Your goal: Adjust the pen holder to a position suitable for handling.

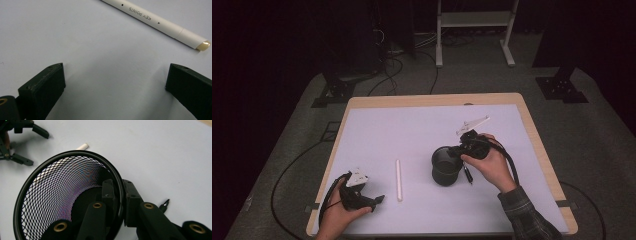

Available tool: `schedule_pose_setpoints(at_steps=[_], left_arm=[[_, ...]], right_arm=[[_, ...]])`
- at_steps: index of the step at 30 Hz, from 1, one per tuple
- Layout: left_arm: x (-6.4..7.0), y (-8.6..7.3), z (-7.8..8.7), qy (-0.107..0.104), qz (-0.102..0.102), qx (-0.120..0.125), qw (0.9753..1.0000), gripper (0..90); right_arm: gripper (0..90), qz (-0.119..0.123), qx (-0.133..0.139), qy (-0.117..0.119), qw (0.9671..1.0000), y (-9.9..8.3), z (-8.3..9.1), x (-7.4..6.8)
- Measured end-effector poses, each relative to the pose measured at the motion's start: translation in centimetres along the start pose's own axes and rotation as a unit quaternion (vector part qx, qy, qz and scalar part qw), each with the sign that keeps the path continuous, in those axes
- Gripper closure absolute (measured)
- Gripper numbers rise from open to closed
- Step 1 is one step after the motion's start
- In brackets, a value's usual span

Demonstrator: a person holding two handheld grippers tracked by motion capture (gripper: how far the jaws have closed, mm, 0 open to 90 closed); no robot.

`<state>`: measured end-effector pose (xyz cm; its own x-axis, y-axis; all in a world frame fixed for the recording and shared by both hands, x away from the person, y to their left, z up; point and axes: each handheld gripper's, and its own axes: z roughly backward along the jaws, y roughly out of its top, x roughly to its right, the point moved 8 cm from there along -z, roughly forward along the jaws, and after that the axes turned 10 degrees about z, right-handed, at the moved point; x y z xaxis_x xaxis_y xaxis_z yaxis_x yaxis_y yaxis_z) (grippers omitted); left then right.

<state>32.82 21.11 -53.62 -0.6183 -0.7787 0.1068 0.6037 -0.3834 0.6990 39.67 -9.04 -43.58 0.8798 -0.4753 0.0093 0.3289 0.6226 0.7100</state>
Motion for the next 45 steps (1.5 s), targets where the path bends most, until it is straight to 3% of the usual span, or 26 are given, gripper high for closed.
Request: schedule_pose_setpoints(at_steps=[23, 45], left_arm=[[0.1, 0.0, 0.0, 0.000, 0.003, 0.002, 1.0000, 1.6], [0.0, 0.0, 0.0, 0.000, 0.001, 0.001, 1.0000, 1.6]], right_arm=[[80.9, 0.028, -0.022, 0.032, 0.9989, -1.6, -0.2, -4.1], [80.6, 0.025, -0.029, 0.045, 0.9983, -2.5, -0.9, -4.7]])
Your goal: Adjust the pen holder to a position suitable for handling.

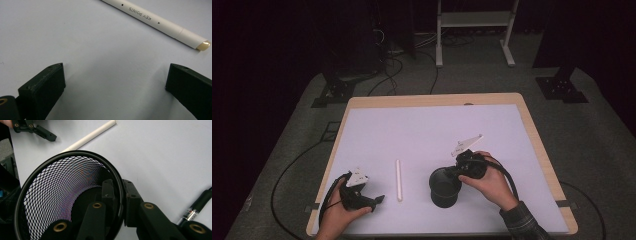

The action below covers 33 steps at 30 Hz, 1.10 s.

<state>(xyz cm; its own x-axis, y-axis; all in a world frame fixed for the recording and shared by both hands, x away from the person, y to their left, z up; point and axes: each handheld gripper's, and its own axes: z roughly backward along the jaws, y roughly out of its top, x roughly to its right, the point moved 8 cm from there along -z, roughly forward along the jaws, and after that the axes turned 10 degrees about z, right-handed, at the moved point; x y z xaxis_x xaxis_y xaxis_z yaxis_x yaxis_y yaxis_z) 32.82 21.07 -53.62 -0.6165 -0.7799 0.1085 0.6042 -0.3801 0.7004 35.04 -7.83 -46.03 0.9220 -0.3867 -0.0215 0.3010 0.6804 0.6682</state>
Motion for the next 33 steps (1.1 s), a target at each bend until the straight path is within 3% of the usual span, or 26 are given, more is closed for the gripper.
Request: schedule_pose_setpoints(at_steps=[8, 15, 25, 33], left_arm=[[0.0, 0.0, 0.0, 0.000, 0.000, 0.000, 1.0000, 1.6], [0.0, 0.0, 0.0, -0.001, 0.001, -0.001, 1.0000, 1.6], [0.0, 0.0, 0.0, 0.000, 0.000, -0.001, 1.0000, 1.6], [0.0, 0.0, 0.0, 0.000, -0.002, -0.003, 1.0000, 1.6]], right_arm=[[71.9, 0.002, 0.016, -0.002, 0.9999, 0.2, 0.3, 0.1], [52.5, 0.009, 0.038, -0.016, 0.9991, 0.4, 1.5, 0.1], [35.7, 0.005, 0.074, -0.036, 0.9966, 0.4, 3.5, 0.2], [30.8, -0.012, 0.090, -0.056, 0.9943, -0.5, 5.3, 0.7]])
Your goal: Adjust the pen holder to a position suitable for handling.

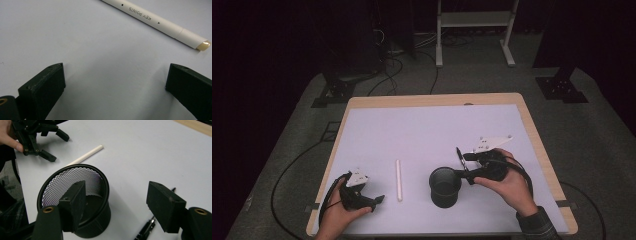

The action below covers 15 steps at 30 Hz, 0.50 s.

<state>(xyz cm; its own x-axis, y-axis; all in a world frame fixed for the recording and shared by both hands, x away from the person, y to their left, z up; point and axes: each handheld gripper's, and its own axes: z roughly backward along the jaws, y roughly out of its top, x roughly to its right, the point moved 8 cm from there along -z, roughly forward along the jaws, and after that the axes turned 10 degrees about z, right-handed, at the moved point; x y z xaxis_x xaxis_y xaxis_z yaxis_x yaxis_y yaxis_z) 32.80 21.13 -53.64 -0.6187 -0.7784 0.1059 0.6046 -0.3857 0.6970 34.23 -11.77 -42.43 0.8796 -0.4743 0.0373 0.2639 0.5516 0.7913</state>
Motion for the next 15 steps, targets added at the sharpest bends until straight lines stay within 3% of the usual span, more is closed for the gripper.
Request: schedule_pose_setpoints(at_steps=[15], left_arm=[[0.0, 0.0, 0.0, 0.000, 0.000, 0.000, 1.0000, 1.6]], right_arm=[[26.8, -0.017, 0.008, -0.025, 0.9995, -1.9, 2.7, 0.5]])
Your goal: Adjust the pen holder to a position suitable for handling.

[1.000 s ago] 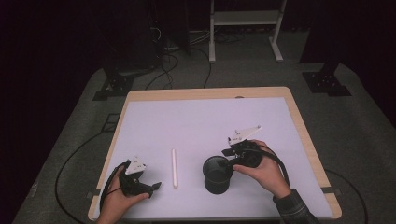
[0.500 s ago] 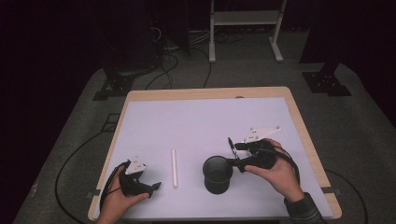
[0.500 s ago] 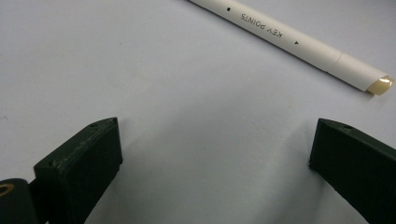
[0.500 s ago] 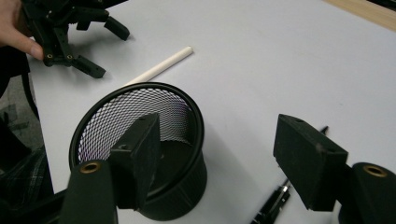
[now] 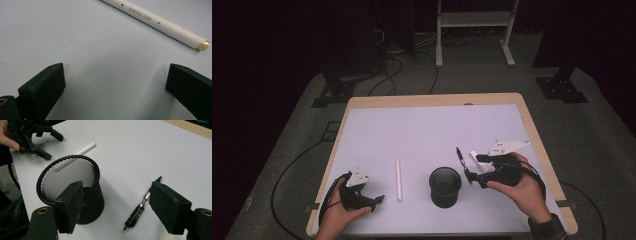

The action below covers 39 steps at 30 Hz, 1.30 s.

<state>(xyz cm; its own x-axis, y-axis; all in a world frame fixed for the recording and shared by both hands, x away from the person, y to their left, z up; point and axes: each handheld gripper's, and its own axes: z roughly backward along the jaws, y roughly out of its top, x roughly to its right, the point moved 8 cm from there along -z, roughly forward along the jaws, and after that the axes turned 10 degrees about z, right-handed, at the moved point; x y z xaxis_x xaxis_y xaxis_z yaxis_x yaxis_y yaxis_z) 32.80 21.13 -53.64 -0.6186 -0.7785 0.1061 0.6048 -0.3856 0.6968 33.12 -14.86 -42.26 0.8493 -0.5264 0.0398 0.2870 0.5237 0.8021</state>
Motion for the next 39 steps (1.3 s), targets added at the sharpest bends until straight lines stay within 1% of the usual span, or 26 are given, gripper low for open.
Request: schedule_pose_setpoints(at_steps=[2, 5, 7, 10, 11, 15, 16, 17, 20, 21, 23, 24, 25, 26, 27, 29, 30, 32, 33, 36, 39], left_arm=[[0.0, 0.0, 0.0, 0.000, 0.000, 0.000, 1.0000, 1.6], [0.0, 0.0, 0.0, 0.000, 0.000, 0.000, 1.0000, 1.6], [0.0, 0.0, 0.0, 0.000, 0.000, 0.000, 1.0000, 1.6], [0.0, 0.0, 0.0, 0.000, 0.000, 0.000, 1.0000, 1.6], [0.0, 0.0, 0.0, 0.000, 0.000, 0.000, 1.0000, 1.6], [0.0, 0.0, 0.0, 0.000, 0.000, 0.000, 1.0000, 1.6], [0.0, 0.0, 0.0, 0.000, 0.000, 0.000, 1.0000, 1.6], [0.0, 0.0, 0.0, 0.000, 0.000, 0.002, 1.0000, 1.5], [0.0, 0.0, 0.0, 0.000, 0.001, 0.002, 1.0000, 1.5], [0.0, 0.0, 0.0, 0.000, 0.001, 0.002, 1.0000, 1.5], [0.0, 0.0, 0.0, 0.000, 0.001, 0.002, 1.0000, 1.6], [0.0, 0.0, 0.0, 0.000, 0.001, 0.002, 1.0000, 1.6], [0.0, 0.0, 0.0, 0.000, 0.000, 0.002, 1.0000, 1.6], [0.0, 0.0, 0.0, 0.000, 0.000, 0.002, 1.0000, 1.6], [0.0, 0.0, 0.0, 0.000, 0.000, 0.002, 1.0000, 1.6], [0.0, 0.0, 0.0, 0.000, 0.001, 0.002, 1.0000, 1.6], [0.0, 0.0, 0.0, 0.000, 0.000, 0.002, 1.0000, 1.6], [0.0, 0.0, 0.0, 0.000, 0.001, 0.002, 1.0000, 1.6], [0.0, 0.0, 0.0, 0.000, 0.000, 0.002, 1.0000, 1.5], [0.0, 0.0, 0.0, 0.000, 0.000, 0.002, 1.0000, 1.6], [0.0, 0.0, 0.0, 0.000, 0.000, 0.002, 1.0000, 1.6]], right_arm=[[26.8, -0.003, 0.003, -0.004, 1.0000, -0.4, 0.4, 0.1], [26.8, -0.006, -0.001, -0.010, 0.9999, -1.3, 0.9, 0.2], [26.8, -0.008, -0.001, -0.012, 0.9999, -1.6, 1.0, 0.2], [25.8, -0.008, -0.003, -0.023, 0.9997, -2.4, 1.3, 0.5], [25.8, -0.008, -0.003, -0.023, 0.9997, -2.4, 1.3, 0.5], [23.9, -0.012, -0.004, -0.031, 0.9995, -3.5, 1.6, 0.8], [23.9, -0.012, -0.004, -0.031, 0.9995, -3.5, 1.6, 0.8], [22.6, -0.013, -0.009, -0.037, 0.9992, -4.1, 1.7, 1.1], [21.5, -0.013, -0.012, -0.042, 0.9989, -4.6, 1.7, 1.3], [20.5, -0.016, -0.018, -0.046, 0.9987, -5.4, 1.6, 1.6], [20.4, -0.016, -0.020, -0.047, 0.9986, -5.7, 1.6, 1.7], [19.7, -0.021, -0.024, -0.050, 0.9982, -6.5, 1.5, 2.0], [19.6, -0.021, -0.026, -0.055, 0.9979, -6.9, 1.4, 2.2], [19.6, -0.021, -0.026, -0.055, 0.9979, -6.9, 1.4, 2.2], [19.0, -0.026, -0.030, -0.059, 0.9975, -7.7, 1.3, 2.5], [18.6, -0.027, -0.032, -0.060, 0.9973, -8.0, 1.2, 2.6], [18.4, -0.029, -0.039, -0.066, 0.9966, -8.8, 1.1, 2.8], [18.2, -0.030, -0.042, -0.067, 0.9964, -9.1, 1.1, 2.8], [17.5, -0.030, -0.052, -0.071, 0.9956, -9.9, 1.0, 3.0], [17.5, -0.032, -0.057, -0.077, 0.9949, -10.4, 1.0, 3.1], [16.8, -0.037, -0.065, -0.086, 0.9936, -11.4, 1.1, 3.3]])
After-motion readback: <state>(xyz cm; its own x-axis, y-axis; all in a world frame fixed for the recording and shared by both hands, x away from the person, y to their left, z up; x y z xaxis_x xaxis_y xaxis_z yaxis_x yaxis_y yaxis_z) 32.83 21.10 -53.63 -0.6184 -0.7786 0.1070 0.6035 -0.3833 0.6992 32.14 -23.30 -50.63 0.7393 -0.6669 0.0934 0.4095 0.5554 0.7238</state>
